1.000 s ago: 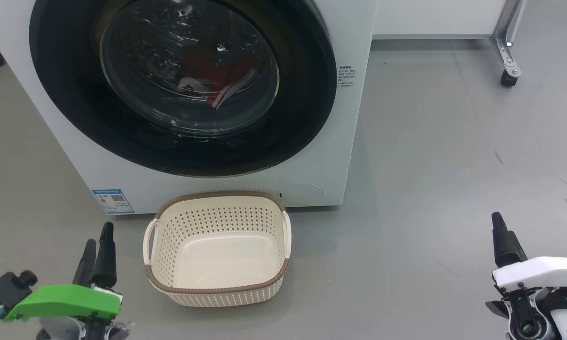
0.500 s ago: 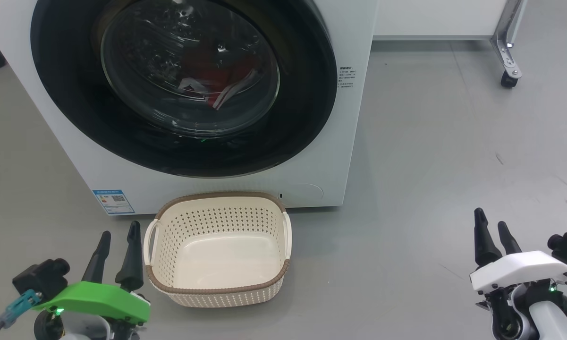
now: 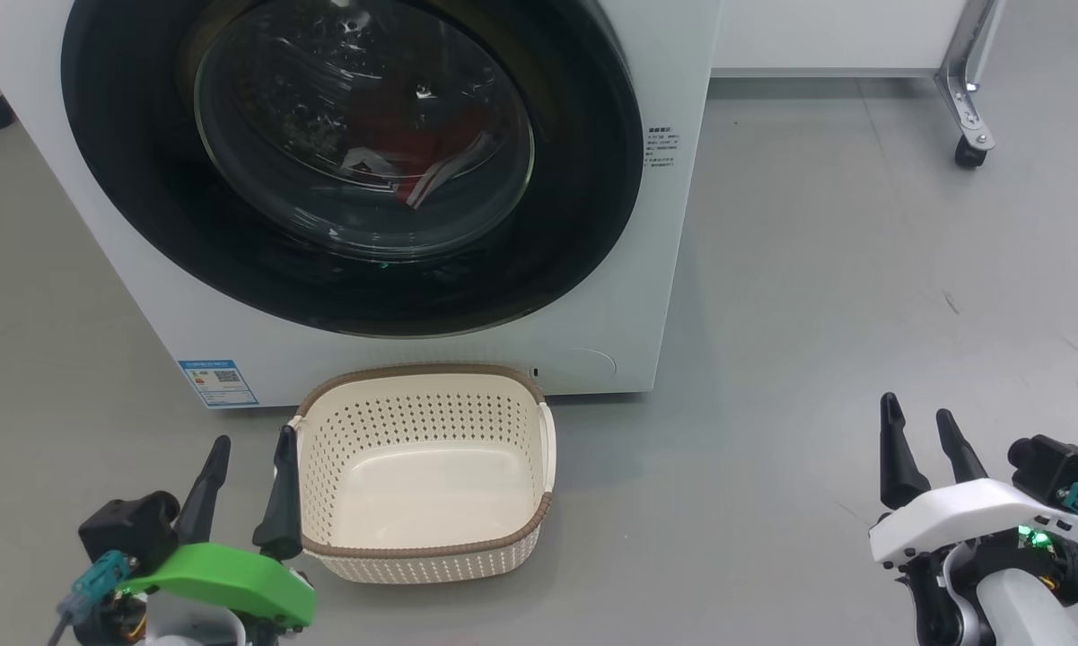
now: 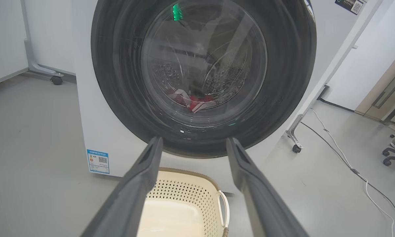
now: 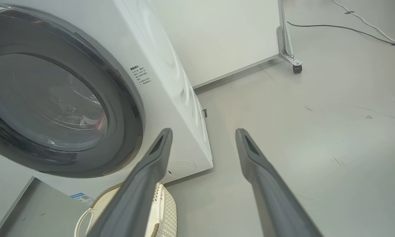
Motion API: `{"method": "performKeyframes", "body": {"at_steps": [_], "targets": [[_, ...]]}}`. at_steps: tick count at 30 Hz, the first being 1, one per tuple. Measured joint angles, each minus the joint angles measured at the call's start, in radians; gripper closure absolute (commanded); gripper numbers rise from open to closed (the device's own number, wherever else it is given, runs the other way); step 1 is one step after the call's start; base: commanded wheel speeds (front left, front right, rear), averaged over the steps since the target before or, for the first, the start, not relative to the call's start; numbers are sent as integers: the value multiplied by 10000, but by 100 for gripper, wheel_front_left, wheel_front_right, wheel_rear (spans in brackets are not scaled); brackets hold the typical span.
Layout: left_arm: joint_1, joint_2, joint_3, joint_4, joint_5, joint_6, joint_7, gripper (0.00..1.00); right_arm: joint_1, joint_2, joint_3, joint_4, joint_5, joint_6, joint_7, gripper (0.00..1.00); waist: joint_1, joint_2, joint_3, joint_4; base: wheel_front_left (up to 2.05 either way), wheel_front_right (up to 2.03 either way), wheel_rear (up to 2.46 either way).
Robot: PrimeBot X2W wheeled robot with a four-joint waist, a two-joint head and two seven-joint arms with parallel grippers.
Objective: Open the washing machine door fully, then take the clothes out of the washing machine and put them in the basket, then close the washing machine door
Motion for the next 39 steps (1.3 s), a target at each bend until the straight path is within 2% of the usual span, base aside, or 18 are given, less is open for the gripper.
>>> {"method": "performKeyframes", "body": {"at_steps": [28,39], "targets": [[-91,-140,-633,606,3243,637,-989,0,-153,86,570,255,-3517,-178,-955,0,0,0,35,45,0,0,0],[-229,-190,-564,871,3235,681,-989,0,-151,295,288,320,-3626,-249,-997,0,0,0,43,63,0,0,0]]}}
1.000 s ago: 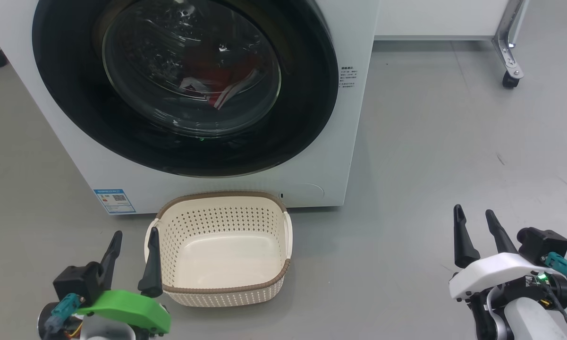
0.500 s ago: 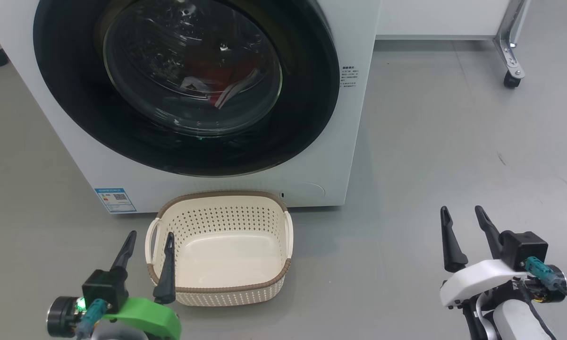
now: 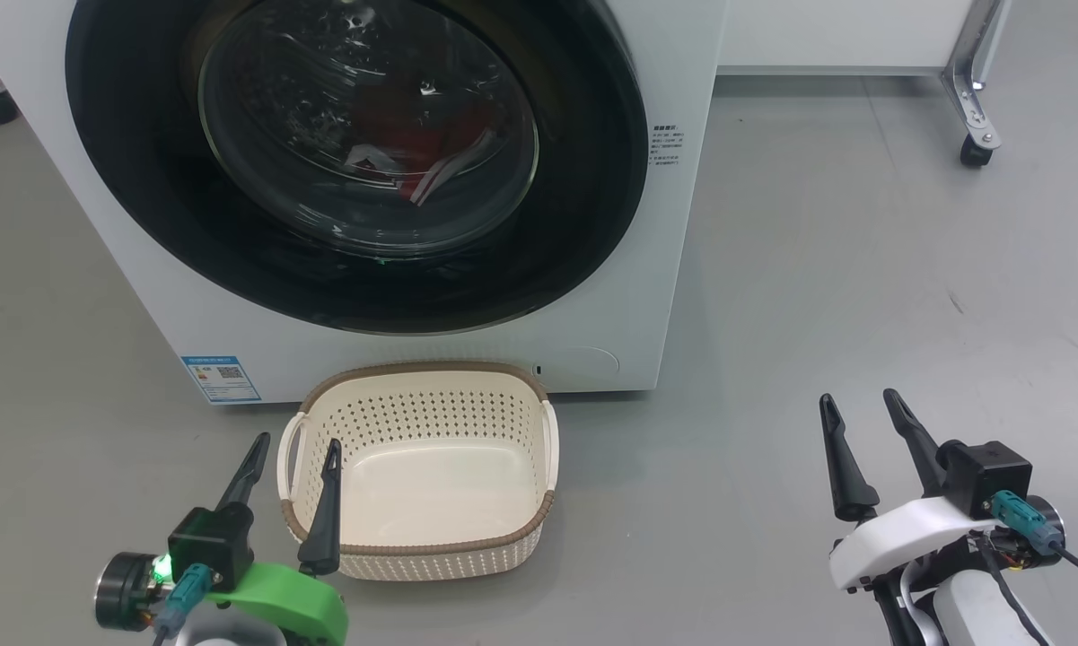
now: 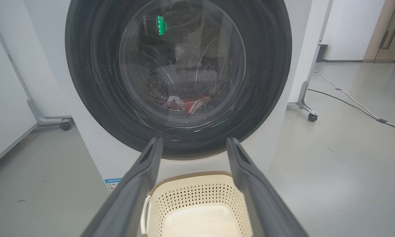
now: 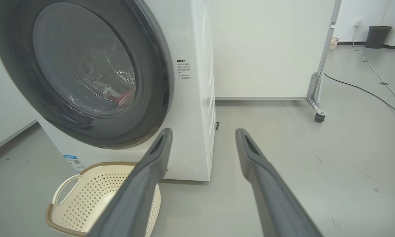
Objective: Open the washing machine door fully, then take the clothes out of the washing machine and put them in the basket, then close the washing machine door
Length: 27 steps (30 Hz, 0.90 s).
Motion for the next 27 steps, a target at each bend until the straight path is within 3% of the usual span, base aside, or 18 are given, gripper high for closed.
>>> {"method": "performKeyframes", "body": {"at_steps": [19,20,21,27], "targets": [[-103,-17,2,153,4,0,0,0,6,128,-228,82,-173,46,0,0,0,0,16,-3,0,0,0],[-106,-17,0,155,4,0,0,0,6,144,-242,90,-176,48,0,29,0,0,16,0,0,0,0],[-111,-17,0,161,12,0,0,0,6,155,-249,100,-176,54,0,100,0,0,15,3,0,0,0],[-176,-44,8,198,15,-2,0,0,6,228,-301,98,-178,244,0,100,0,0,16,18,0,0,0]]}}
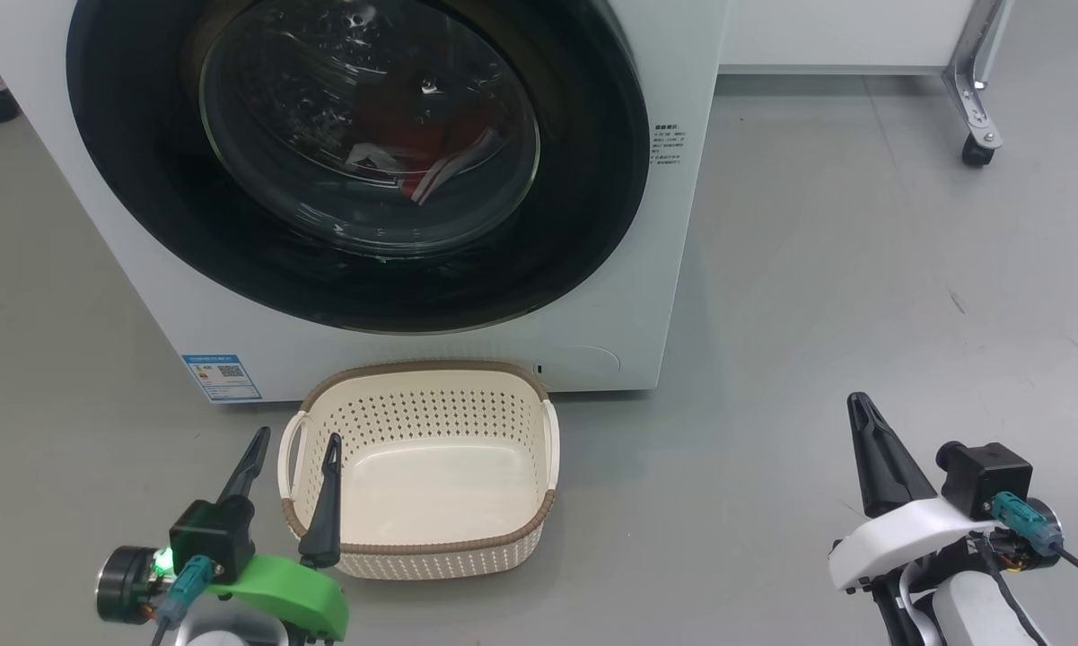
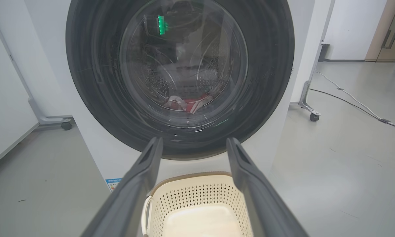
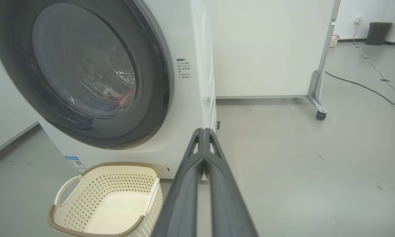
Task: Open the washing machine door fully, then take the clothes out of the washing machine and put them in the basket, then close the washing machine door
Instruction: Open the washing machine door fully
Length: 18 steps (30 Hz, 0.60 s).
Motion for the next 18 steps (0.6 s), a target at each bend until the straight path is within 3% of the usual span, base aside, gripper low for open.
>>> {"method": "performKeyframes", "body": {"at_steps": [11,18], "targets": [[-40,-94,12,-6,-6,-27,0,0,-16,192,-270,36,334,253,0,100,0,0,171,48,0,0,0],[-267,-159,-12,-159,-6,-29,0,0,-283,508,-715,320,1956,568,2,100,0,0,499,123,0,0,0]]}}
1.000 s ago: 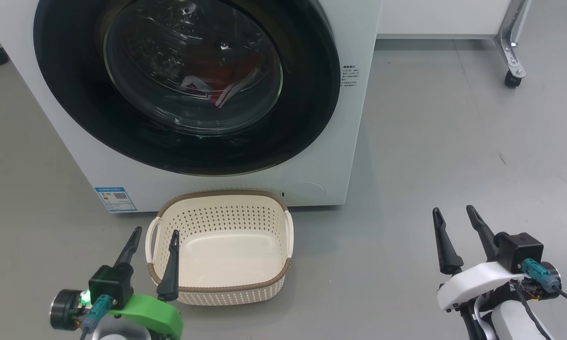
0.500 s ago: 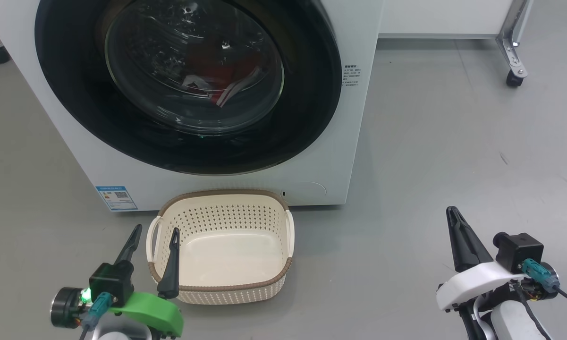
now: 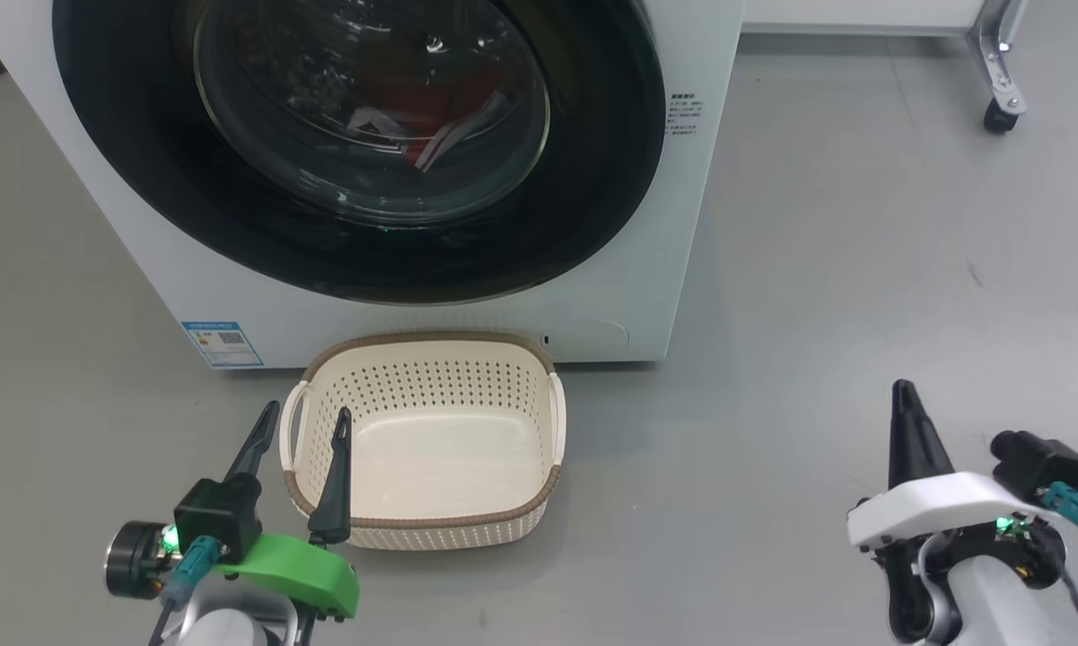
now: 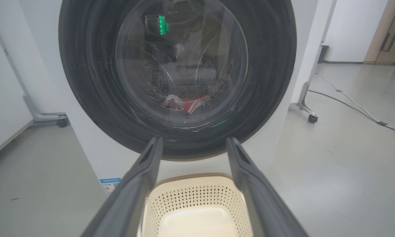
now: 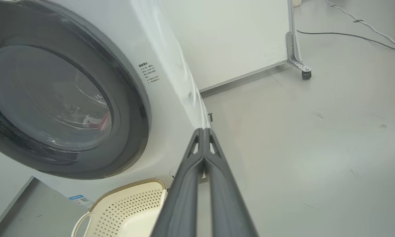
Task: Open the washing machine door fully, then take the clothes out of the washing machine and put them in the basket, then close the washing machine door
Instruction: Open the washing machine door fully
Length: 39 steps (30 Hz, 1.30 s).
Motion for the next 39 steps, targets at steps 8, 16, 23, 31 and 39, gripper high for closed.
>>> {"method": "performKeyframes", "body": {"at_steps": [8,16,23,31,39], "targets": [[-352,-63,-52,-169,4,-35,0,0,-801,84,-606,86,2255,173,554,100,0,0,530,153,0,0,0],[-780,-148,-215,-485,23,-128,-15,0,-1900,134,-1323,88,5152,201,1662,100,0,0,1175,370,0,0,0],[-1264,-245,-313,-953,58,-136,-27,0,-3305,127,-1891,-107,7542,201,2800,100,0,0,1859,618,0,0,0],[-1923,-366,-522,-1294,288,-255,-27,0,-5195,81,-2034,-357,9221,194,4184,100,0,0,2834,970,0,0,0],[-2543,-408,-627,-1402,355,-376,-27,0,-6754,-130,-1875,-263,9474,-61,5170,100,0,0,3650,1272,0,0,0]]}}
